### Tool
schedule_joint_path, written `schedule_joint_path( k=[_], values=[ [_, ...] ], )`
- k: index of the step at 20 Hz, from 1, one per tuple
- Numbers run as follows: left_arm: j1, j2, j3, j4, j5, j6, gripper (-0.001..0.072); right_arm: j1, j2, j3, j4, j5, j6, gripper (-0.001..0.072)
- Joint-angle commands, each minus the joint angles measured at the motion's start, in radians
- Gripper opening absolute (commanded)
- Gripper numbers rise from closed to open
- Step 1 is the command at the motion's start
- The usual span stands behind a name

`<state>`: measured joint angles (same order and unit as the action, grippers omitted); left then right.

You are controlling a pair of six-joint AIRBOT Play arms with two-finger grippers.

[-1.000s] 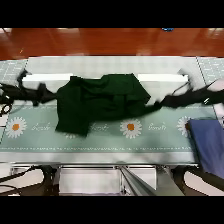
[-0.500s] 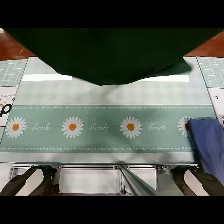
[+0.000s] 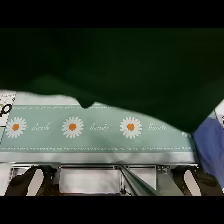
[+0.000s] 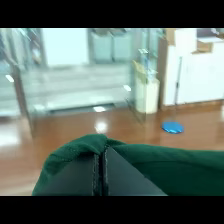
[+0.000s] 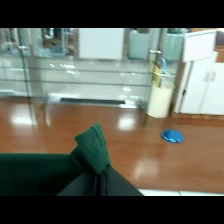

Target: Fold the shirts.

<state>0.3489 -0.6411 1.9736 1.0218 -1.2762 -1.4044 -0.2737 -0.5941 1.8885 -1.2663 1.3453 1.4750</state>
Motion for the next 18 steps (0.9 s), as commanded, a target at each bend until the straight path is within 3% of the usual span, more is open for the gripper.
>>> schedule_joint_path(
  k=[1, 4, 8, 13, 18],
  values=[
    [-0.099, 0.084, 0.017, 0.171, -0.054, -0.042, 0.002, -0.001, 0.063, -0.001, -0.059, 0.173, 0.011, 0.0024],
    [-0.216, 0.088, -0.011, 0.266, -0.159, -0.094, 0.002, -0.001, 0.088, -0.062, -0.051, 0.175, 0.025, 0.0023],
    [-0.237, 0.08, -0.342, 0.277, -0.193, -0.146, 0.002, -0.001, 0.059, -0.3, 0.129, 0.165, 0.006, 0.0023],
    [-0.237, -0.103, -0.815, 0.244, 0.159, -0.13, 0.002, 0.034, -0.184, -0.627, 0.284, -0.033, -0.154, 0.0023],
    [-0.237, -0.57, -0.806, 0.116, 0.433, -0.123, 0.0021, 0.151, -0.684, -0.589, 0.279, -0.286, -0.186, 0.0023]
  ],
)
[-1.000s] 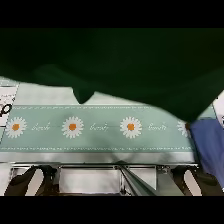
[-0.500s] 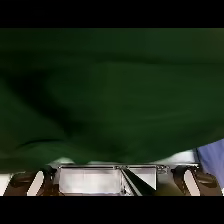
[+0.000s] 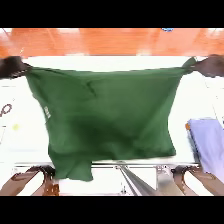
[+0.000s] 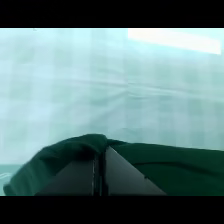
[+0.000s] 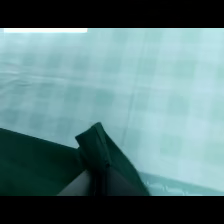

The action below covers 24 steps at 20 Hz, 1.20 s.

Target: Fold the shirts.

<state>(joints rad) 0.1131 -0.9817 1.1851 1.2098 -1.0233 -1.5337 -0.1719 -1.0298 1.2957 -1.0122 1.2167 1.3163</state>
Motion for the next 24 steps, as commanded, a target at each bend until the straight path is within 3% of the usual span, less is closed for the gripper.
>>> schedule_joint_path(
  k=[1, 5, 9, 13, 15, 19, 24],
  values=[
    [-0.002, -0.334, 0.035, -0.077, 0.19, 0.006, 0.0021, 0.051, -0.354, 0.058, 0.027, -0.18, -0.016, 0.0024],
    [-0.002, -0.676, 0.305, -0.086, 0.117, -0.017, 0.0021, 0.05, -0.68, 0.319, 0.032, -0.167, 0.049, 0.0024],
    [-0.002, -0.852, 0.494, -0.108, -0.055, -0.016, 0.0021, 0.05, -0.809, 0.43, 0.032, -0.146, 0.079, 0.0023],
    [0.005, -0.834, 0.506, -0.109, -0.159, 0.013, 0.0021, 0.031, -0.801, 0.432, 0.028, -0.051, 0.079, 0.0024],
    [0.012, -0.797, 0.505, -0.11, -0.259, 0.074, 0.0021, -0.009, -0.771, 0.431, 0.021, 0.053, 0.078, 0.0024],
    [0.02, -0.708, 0.43, -0.076, -0.407, 0.083, 0.002, -0.069, -0.725, 0.391, -0.05, 0.305, 0.074, 0.0024],
    [0.03, -0.638, 0.185, -0.031, -0.421, 0.101, 0.0021, -0.036, -0.683, 0.173, -0.063, 0.285, 0.019, 0.0024]
  ],
)
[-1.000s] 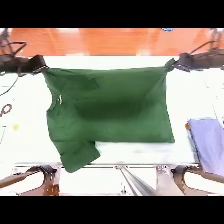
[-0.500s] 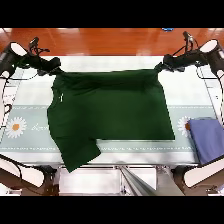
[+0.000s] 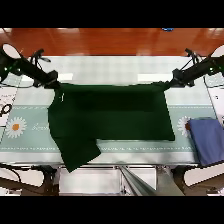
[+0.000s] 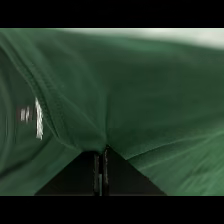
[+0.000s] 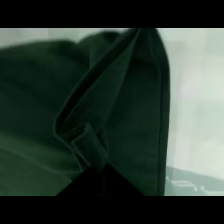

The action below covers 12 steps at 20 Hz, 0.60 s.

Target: Fold the shirts.

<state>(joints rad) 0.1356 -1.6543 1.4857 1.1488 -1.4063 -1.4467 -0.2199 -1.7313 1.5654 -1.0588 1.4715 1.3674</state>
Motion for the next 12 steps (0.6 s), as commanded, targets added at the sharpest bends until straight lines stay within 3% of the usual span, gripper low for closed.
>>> schedule_joint_path(
  k=[1, 9, 10, 11, 12],
  values=[
    [0.014, 0.037, -0.15, 0.029, -0.038, 0.014, 0.0021, 0.023, 0.018, -0.125, -0.017, 0.015, -0.037, 0.0024],
    [0.021, 0.033, -0.221, 0.03, -0.015, 0.049, 0.0021, 0.031, 0.018, -0.178, -0.023, -0.041, -0.03, 0.0025],
    [0.022, 0.033, -0.221, 0.03, -0.015, 0.049, 0.0021, 0.031, 0.018, -0.178, -0.022, -0.048, -0.021, 0.0062],
    [0.023, 0.033, -0.221, 0.032, -0.017, 0.048, 0.0077, 0.03, 0.018, -0.178, -0.027, -0.053, -0.003, 0.0269],
    [0.026, 0.035, -0.221, 0.033, -0.028, 0.048, 0.0321, 0.028, 0.019, -0.174, -0.039, -0.051, 0.001, 0.0406]
  ],
)
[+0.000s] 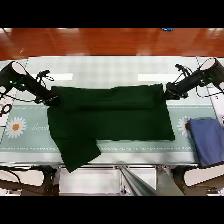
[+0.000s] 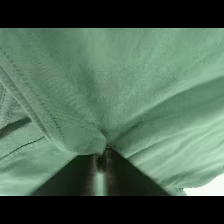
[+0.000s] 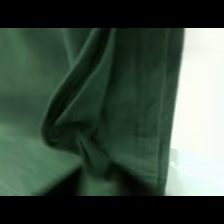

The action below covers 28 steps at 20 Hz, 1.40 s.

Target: Fold the shirts.

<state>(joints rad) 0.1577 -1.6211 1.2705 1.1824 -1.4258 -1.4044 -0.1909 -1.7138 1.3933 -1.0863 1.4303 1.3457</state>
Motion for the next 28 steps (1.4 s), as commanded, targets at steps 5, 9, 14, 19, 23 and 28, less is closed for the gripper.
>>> schedule_joint_path(
  k=[5, 9, 14, 19, 23, 28],
  values=[
    [0.103, 0.124, -0.05, 0.005, -0.04, -0.037, 0.0507, -0.14, 0.137, 0.022, -0.149, 0.07, 0.111, 0.0407],
    [0.303, 0.389, -0.367, -0.01, 0.026, -0.011, 0.0507, -0.278, 0.399, -0.351, -0.068, -0.107, 0.041, 0.0407],
    [0.679, 0.661, -0.8, -0.246, 0.076, 0.092, 0.0507, -0.346, 0.628, -0.743, 0.245, -0.234, -0.113, 0.0407],
    [0.593, 0.659, -0.899, -0.227, 0.087, 0.084, 0.0508, -0.268, 0.652, -0.793, 0.237, -0.237, -0.132, 0.0407],
    [0.47, 0.544, -0.899, -0.208, 0.102, 0.058, 0.0507, -0.26, 0.652, -0.793, 0.239, -0.238, -0.132, 0.0407],
    [0.274, 0.419, -0.9, -0.214, 0.145, 0.077, 0.0507, -0.261, 0.652, -0.793, 0.24, -0.253, -0.135, 0.0407]
  ],
)
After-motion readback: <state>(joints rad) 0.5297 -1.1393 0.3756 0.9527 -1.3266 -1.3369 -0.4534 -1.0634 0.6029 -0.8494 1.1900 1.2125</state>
